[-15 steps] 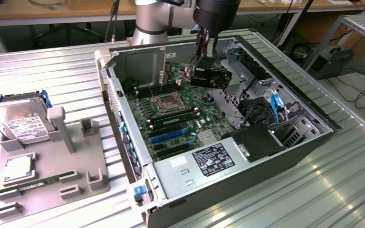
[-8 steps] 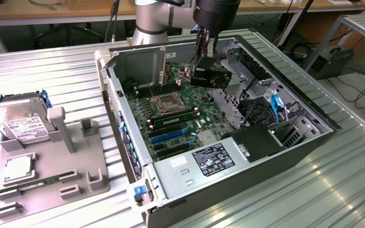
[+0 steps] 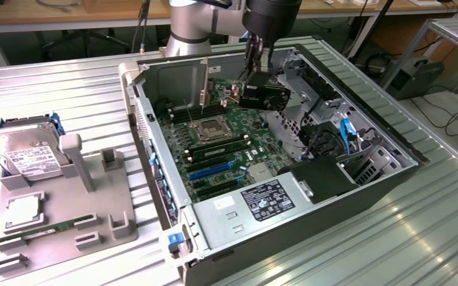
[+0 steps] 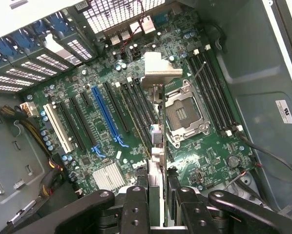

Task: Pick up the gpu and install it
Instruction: 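Insert the gpu into the slot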

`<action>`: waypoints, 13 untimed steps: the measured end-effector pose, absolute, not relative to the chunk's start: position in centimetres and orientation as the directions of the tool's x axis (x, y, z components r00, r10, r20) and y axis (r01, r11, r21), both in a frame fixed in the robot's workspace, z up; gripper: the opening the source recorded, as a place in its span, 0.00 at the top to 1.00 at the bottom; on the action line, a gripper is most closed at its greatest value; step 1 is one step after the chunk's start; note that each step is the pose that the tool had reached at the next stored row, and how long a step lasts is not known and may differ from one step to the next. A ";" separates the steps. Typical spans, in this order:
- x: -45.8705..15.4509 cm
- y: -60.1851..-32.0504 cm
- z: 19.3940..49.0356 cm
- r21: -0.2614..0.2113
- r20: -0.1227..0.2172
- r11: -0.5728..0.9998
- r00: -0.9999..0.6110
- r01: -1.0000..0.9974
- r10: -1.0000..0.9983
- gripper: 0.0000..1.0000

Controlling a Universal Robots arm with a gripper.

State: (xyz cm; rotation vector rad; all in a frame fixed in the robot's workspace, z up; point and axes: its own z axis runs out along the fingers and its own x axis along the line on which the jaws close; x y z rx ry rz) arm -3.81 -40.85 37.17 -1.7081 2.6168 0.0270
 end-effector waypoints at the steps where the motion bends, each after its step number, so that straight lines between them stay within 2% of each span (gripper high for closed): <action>1: -3.8 -40.8 37.2 0.005 -0.023 0.400 -0.400 -0.916 -0.916 0.73; 13: -3.8 -40.8 37.2 0.005 -0.023 0.377 -0.377 -0.926 -0.926 0.73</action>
